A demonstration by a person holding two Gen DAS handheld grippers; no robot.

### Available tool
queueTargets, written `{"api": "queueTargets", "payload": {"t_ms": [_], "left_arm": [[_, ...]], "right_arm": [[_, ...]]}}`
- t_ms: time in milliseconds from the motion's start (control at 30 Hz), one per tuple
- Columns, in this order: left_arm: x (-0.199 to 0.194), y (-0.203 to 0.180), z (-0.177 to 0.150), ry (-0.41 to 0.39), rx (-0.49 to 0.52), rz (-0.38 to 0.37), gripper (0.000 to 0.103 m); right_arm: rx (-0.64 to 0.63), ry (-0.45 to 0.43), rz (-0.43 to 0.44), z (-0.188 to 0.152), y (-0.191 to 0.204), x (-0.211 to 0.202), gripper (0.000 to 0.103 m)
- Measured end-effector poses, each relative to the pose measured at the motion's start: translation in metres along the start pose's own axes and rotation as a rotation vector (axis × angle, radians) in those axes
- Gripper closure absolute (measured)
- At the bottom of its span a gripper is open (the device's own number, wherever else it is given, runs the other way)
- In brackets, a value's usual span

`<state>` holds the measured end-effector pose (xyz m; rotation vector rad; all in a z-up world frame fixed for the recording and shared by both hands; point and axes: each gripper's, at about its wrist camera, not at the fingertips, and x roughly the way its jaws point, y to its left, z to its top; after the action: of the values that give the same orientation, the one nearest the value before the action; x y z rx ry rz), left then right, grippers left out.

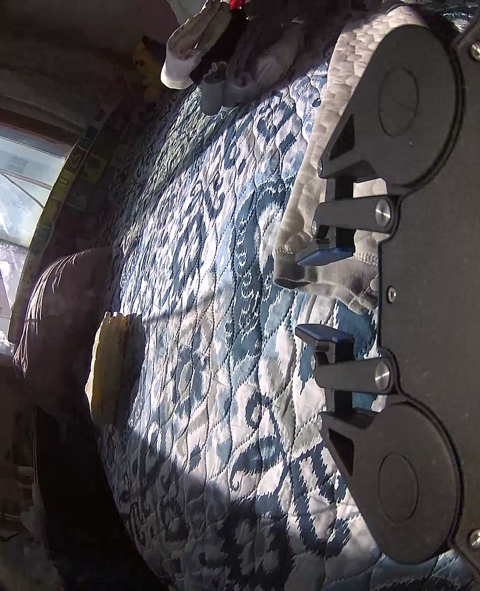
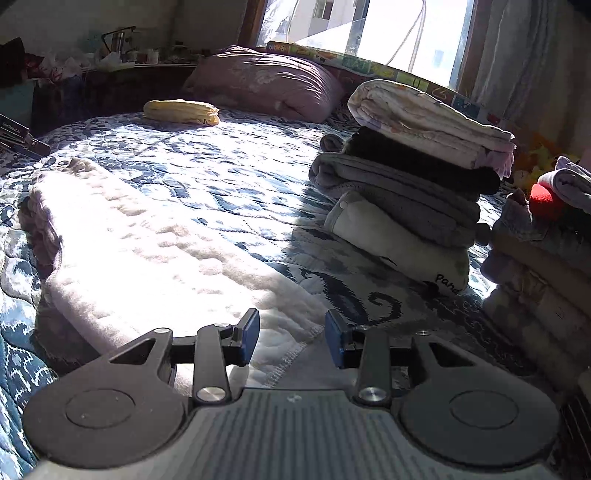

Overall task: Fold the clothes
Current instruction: 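Grasp the grey hem edge of the folded garment with both grippers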

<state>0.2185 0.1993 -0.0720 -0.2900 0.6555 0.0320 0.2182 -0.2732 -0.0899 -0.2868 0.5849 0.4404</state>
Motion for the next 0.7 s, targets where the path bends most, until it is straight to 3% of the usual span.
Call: {"api": "queueTargets", "payload": {"t_ms": [100,133,200,300,433,700], "left_arm": [[0.020,-0.010,-0.015,0.078,0.013,0.039,0.067],[0.026,-0.014,-0.022,0.103,0.042,0.070,0.065],[0.029,-0.019,-0.031,0.114,0.103,0.119,0.061],[0.006,-0.021,-0.025,0.028,0.070,0.120,0.066],[-0.006,-0.043,-0.020,-0.061,0.130,0.036,0.067],[0.041,-0.113,-0.027,-0.032,0.243,-0.082,0.059]], "right_arm": [[0.017,0.044,0.072,-0.009,0.019,0.016,0.063],[-0.037,0.075,0.060,-0.014,0.028,0.022,0.062],[-0.071,0.043,0.041,-0.016,0.032,0.019,0.061],[-0.050,0.003,0.022,-0.012,0.026,0.008,0.059],[-0.006,-0.046,-0.001,-0.009,0.017,-0.002,0.057],[0.130,0.042,0.004,-0.024,0.000,0.017,0.038]]}}
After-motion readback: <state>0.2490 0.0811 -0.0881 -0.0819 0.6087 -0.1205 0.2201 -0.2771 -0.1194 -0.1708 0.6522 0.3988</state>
